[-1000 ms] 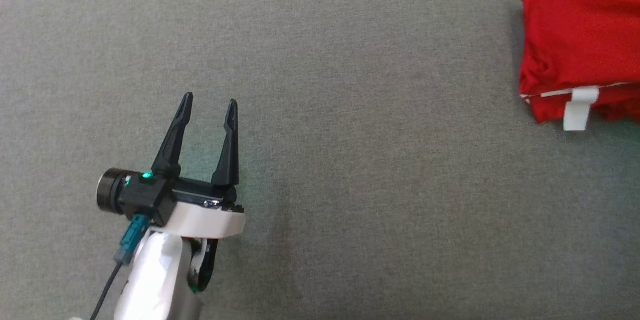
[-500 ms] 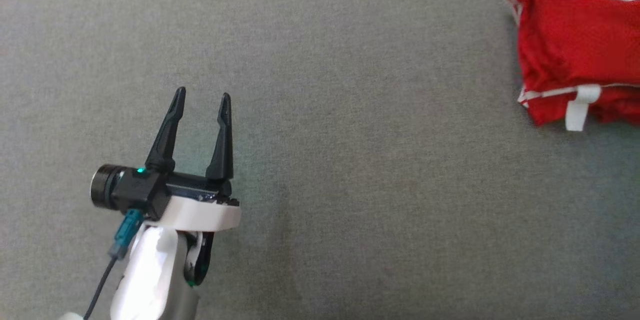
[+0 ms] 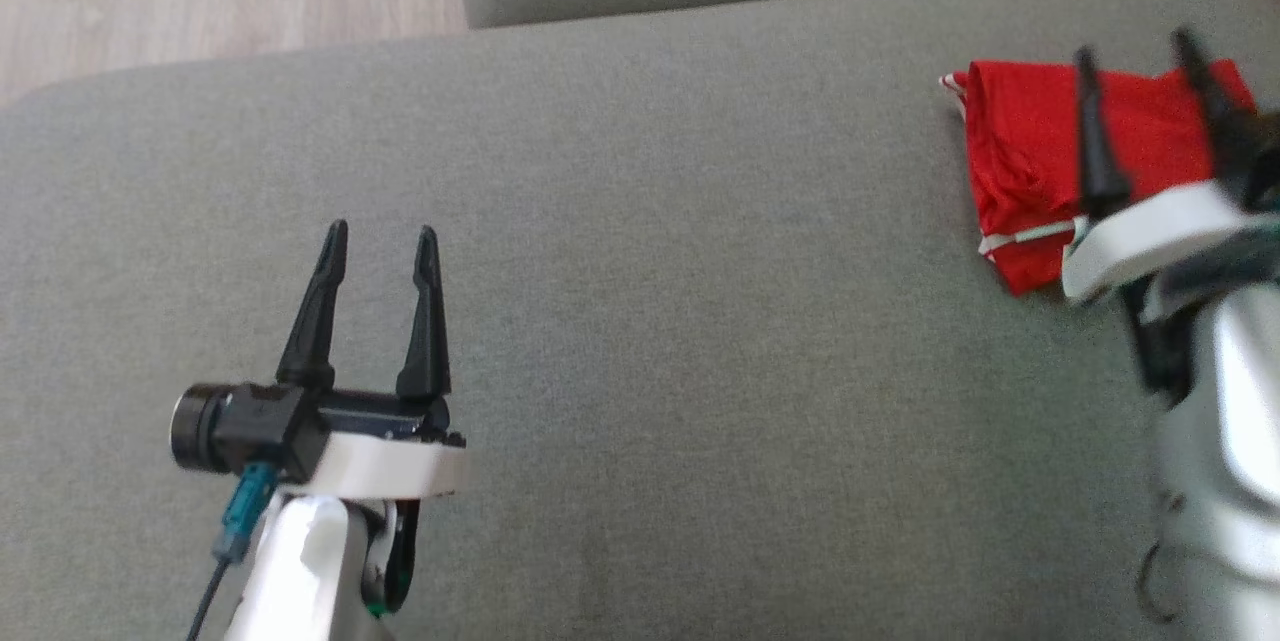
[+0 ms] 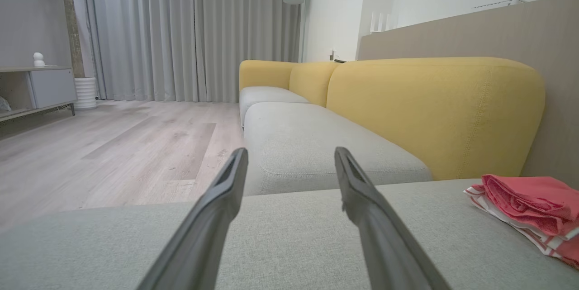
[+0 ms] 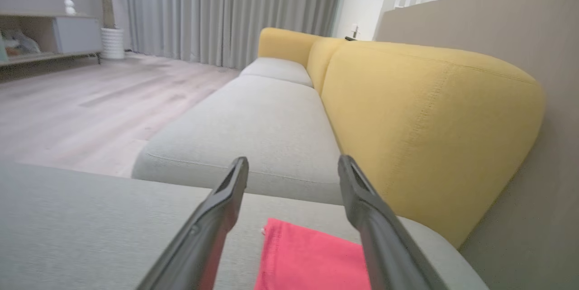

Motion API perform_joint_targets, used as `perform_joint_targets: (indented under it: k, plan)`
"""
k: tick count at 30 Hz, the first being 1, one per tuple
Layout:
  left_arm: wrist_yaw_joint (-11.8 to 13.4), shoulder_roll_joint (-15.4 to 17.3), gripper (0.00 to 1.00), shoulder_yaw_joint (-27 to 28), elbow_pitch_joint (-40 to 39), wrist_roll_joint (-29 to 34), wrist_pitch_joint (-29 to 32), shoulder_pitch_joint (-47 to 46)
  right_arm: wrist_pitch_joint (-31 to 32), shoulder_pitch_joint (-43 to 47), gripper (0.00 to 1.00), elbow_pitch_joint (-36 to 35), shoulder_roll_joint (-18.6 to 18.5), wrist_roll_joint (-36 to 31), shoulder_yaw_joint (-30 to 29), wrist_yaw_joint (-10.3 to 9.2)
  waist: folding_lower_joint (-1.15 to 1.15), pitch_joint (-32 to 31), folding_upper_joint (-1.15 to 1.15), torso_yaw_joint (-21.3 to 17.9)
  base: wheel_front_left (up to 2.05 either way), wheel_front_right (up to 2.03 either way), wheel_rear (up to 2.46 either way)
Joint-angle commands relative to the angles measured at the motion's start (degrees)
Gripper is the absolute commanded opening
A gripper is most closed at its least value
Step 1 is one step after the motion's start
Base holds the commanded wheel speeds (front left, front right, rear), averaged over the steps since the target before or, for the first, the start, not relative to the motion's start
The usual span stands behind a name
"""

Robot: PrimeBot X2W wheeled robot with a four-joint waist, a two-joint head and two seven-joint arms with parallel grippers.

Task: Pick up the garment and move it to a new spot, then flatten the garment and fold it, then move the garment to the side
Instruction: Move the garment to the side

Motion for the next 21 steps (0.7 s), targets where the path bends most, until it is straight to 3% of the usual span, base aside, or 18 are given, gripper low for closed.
perform_joint_targets:
  k: [1,4,7,13,21]
  plan:
    - [0.36,0.27,1.00,1.90,-2.11,0.38,-0.28,-0.74,-0.47,0.64,1.00,-3.01,0.94,0.66,1.64,-0.05,0.01,-1.48,0.00,0.48,0.00,0.00,0.00]
    - [0.97,0.27,1.00,2.45,-2.83,0.90,-0.28,0.94,-1.85,5.35,1.00,-6.79,5.88,3.11,2.00,-0.05,0.01,-2.92,0.00,1.05,0.00,0.00,0.00]
    - [0.64,0.27,1.00,2.74,-3.31,0.96,-0.28,2.20,-3.18,9.04,1.00,-7.95,7.46,4.89,2.38,-0.05,0.01,-3.73,0.00,1.43,0.00,0.00,0.00]
    - [2.65,0.27,1.00,3.38,-3.76,-0.93,-0.28,4.84,-8.90,17.04,1.00,-5.85,7.88,12.46,3.31,-0.05,0.01,-5.14,0.00,1.97,0.00,0.00,0.00]
    - [3.70,0.27,1.00,2.81,-1.98,-2.95,-0.28,6.72,-13.32,21.81,1.00,-2.40,7.89,13.90,3.88,-0.05,0.01,-5.91,0.00,1.84,0.00,0.00,0.00]
